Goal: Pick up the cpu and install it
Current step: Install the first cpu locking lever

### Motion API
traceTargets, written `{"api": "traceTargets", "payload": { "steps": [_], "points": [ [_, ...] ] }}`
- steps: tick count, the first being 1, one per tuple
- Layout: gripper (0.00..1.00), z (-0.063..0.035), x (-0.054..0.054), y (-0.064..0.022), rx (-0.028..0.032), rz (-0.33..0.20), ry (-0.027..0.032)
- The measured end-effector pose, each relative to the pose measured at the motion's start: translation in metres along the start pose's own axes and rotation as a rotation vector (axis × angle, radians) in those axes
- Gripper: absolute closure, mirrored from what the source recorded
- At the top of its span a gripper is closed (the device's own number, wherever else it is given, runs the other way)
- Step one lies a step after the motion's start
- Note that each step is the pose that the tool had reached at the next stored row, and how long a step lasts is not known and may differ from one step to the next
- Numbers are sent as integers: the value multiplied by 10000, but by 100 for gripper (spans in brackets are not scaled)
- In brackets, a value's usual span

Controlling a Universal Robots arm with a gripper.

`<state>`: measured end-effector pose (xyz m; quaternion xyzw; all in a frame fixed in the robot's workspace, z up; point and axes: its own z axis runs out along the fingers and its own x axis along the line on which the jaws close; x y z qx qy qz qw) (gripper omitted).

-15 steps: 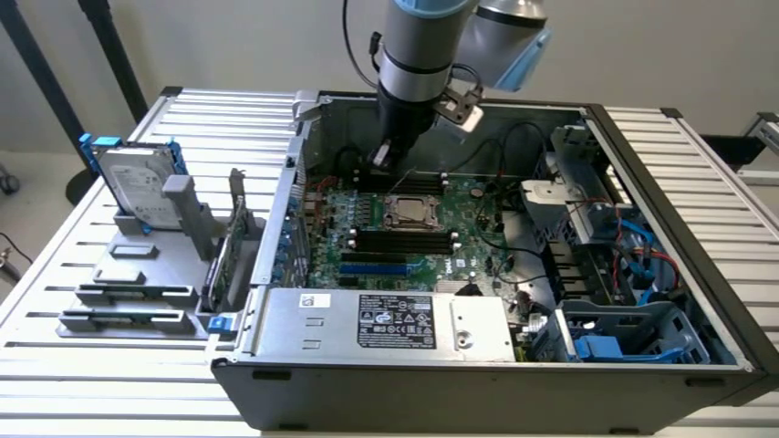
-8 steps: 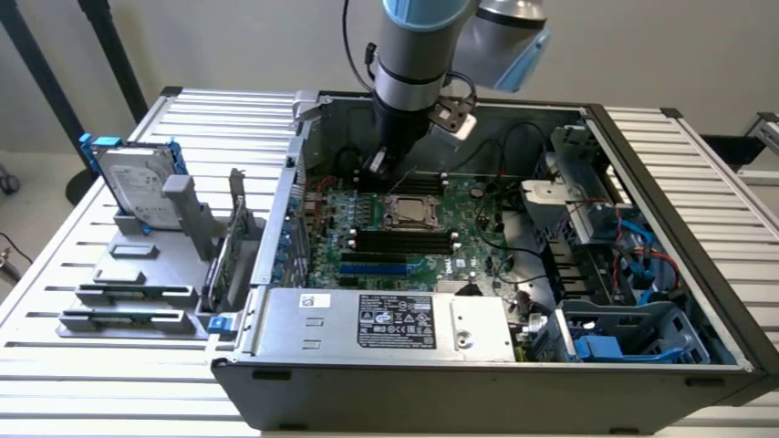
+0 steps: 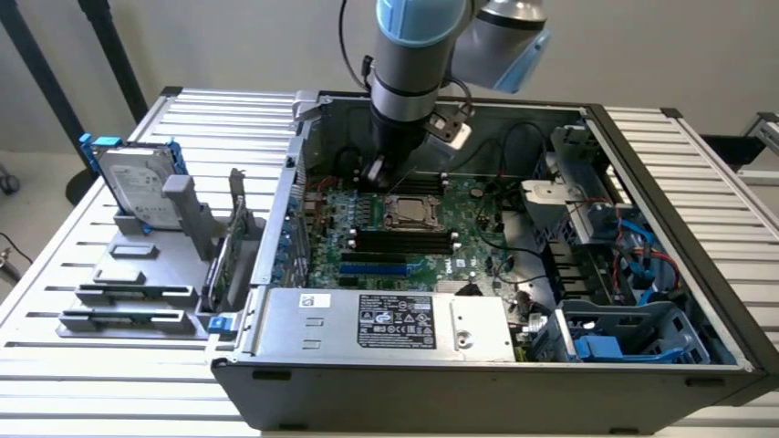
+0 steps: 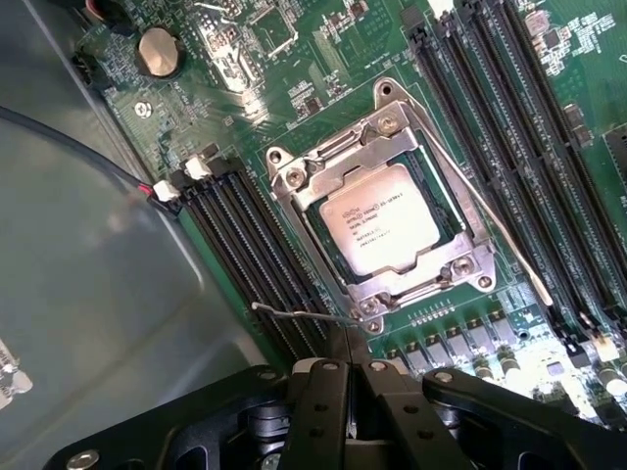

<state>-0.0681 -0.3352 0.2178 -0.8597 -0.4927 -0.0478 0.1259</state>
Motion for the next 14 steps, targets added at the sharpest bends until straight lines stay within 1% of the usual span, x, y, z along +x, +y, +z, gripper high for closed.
{"api": "traceTargets", "payload": {
  "steps": [6, 14],
  "points": [
    [89, 106, 28, -24, -31, -10, 23],
    [89, 147, 51, -36, -32, -11, 25]
  ]
}}
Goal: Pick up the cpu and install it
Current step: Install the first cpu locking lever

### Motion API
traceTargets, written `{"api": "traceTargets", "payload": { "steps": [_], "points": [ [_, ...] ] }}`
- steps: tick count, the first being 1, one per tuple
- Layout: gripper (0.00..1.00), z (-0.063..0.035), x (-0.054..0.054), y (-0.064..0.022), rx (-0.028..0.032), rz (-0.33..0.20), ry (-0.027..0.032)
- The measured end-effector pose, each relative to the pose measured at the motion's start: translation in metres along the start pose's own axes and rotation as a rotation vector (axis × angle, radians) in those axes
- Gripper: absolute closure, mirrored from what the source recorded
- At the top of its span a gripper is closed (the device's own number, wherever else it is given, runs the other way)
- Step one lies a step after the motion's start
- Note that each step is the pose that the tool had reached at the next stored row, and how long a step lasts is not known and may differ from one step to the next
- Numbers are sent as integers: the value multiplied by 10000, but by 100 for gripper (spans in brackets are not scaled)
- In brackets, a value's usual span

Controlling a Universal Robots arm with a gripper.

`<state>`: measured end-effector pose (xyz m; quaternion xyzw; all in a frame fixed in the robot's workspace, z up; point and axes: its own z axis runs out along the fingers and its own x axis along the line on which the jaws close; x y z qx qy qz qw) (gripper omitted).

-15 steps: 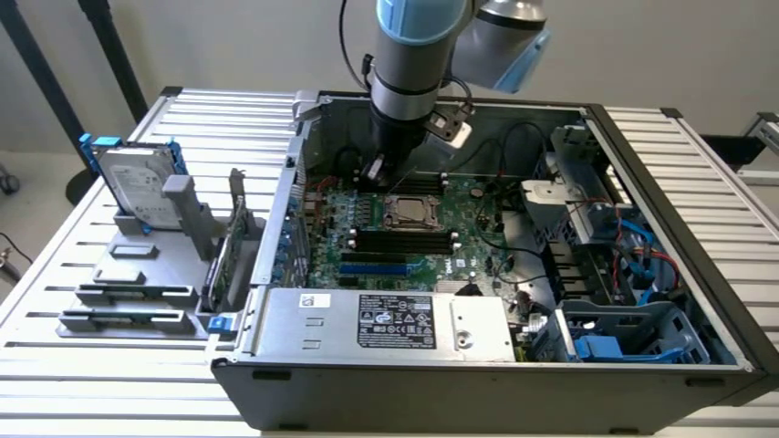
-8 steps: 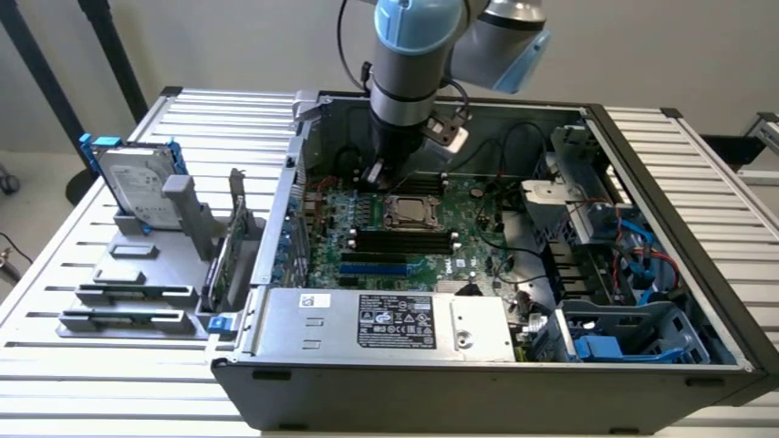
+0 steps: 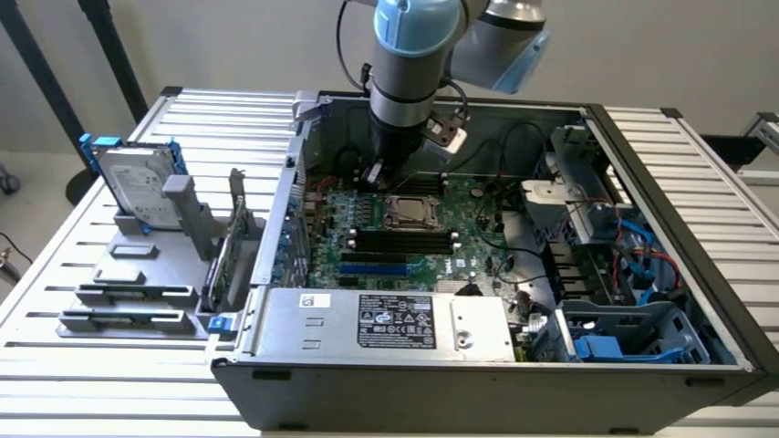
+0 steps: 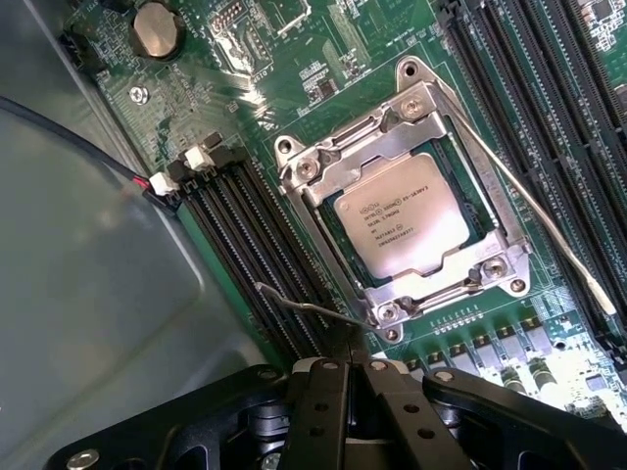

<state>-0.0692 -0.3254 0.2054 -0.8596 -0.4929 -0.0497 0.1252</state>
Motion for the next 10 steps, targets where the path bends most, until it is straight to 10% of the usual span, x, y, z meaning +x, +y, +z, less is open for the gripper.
{"api": "traceTargets", "payload": {
  "steps": [10],
  "points": [
    [89, 7, -1, 1, -29, 3, -51]
  ]
}}
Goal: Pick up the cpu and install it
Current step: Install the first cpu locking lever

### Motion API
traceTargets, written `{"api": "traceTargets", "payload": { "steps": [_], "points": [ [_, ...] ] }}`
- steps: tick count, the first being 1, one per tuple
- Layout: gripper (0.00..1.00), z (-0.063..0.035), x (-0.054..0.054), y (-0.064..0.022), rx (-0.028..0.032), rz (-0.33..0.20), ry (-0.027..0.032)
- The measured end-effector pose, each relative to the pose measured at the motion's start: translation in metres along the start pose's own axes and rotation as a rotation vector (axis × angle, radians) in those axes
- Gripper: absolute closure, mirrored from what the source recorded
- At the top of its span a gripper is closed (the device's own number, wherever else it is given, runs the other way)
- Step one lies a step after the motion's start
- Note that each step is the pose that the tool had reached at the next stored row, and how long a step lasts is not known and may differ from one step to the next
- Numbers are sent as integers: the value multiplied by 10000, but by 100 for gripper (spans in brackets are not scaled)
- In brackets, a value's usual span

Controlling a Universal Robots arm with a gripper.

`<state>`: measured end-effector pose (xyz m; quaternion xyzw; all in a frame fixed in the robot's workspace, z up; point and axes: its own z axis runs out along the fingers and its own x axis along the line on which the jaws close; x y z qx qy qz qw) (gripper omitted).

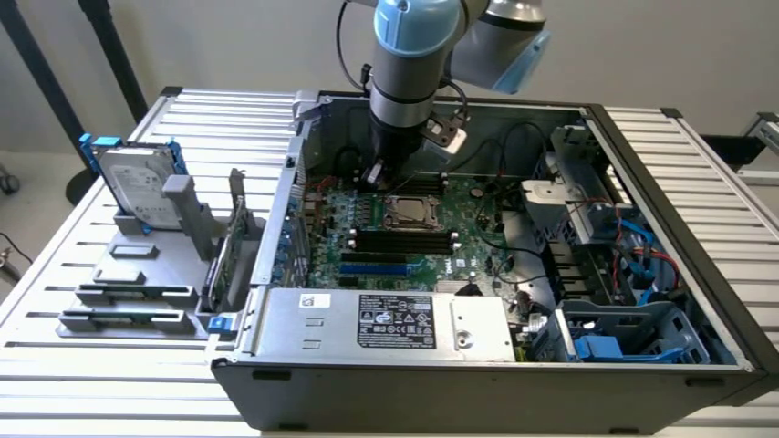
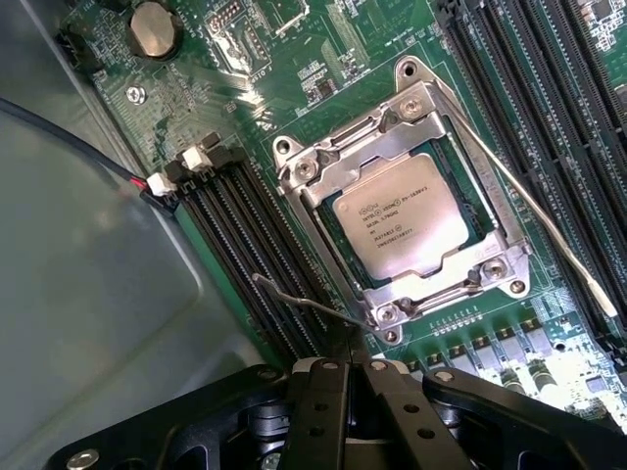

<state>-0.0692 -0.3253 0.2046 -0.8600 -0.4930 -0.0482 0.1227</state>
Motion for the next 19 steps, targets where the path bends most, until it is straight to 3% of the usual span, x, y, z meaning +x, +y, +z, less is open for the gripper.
{"api": "traceTargets", "payload": {
  "steps": [14, 19],
  "points": [
    [89, 6, 16, 32, -20, 3, -33],
    [89, 11, 17, 34, -77, 275, 12]
  ]
}}
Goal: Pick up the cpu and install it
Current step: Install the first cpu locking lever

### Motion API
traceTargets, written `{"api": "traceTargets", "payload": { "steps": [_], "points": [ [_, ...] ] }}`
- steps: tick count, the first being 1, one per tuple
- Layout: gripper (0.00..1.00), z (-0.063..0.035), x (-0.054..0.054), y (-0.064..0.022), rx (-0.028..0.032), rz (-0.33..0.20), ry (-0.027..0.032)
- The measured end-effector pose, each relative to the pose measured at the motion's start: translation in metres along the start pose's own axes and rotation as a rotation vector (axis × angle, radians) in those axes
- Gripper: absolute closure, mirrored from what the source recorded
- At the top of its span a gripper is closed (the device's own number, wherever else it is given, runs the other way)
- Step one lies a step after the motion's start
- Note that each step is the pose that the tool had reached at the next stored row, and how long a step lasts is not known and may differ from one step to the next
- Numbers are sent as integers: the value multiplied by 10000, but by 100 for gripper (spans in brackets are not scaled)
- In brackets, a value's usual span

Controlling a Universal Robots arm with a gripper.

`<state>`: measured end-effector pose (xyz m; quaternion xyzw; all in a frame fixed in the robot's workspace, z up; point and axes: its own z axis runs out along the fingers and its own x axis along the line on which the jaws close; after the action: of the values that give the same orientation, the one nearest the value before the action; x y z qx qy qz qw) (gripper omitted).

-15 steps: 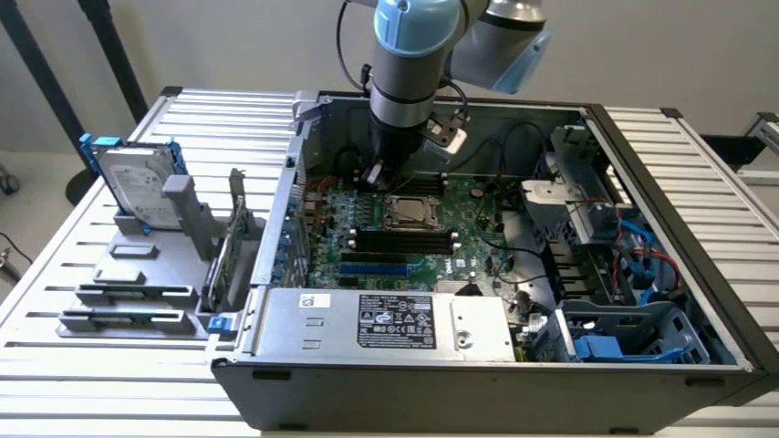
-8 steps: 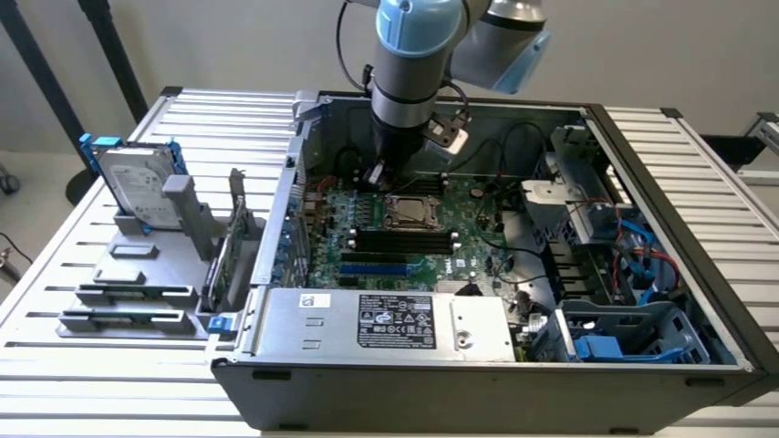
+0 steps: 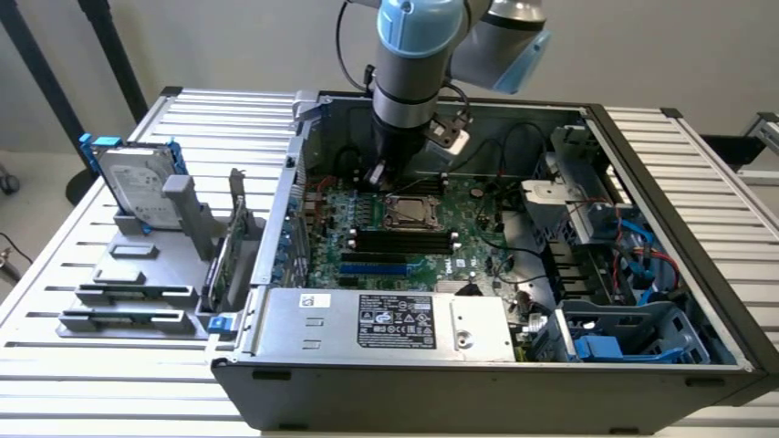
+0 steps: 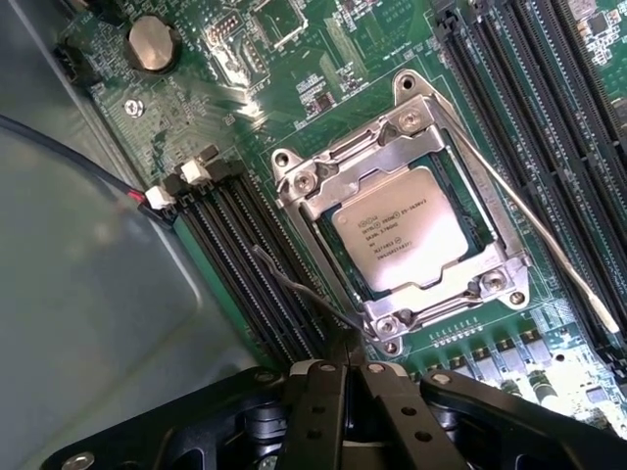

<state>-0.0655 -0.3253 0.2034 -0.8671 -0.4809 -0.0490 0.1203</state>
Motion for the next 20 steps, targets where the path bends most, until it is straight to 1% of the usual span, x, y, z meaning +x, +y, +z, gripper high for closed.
{"api": "traceTargets", "payload": {
  "steps": [3, 6, 8, 14, 20],
  "points": [
    [89, 1, 1, 2, -58, 283, 47],
    [89, 2, 1, 3, -76, 373, 57],
    [89, 2, 1, 4, -82, 415, 52],
    [89, 4, 10, 19, -114, 531, 8],
    [89, 10, 23, 43, -133, 601, -13]
  ]
}}
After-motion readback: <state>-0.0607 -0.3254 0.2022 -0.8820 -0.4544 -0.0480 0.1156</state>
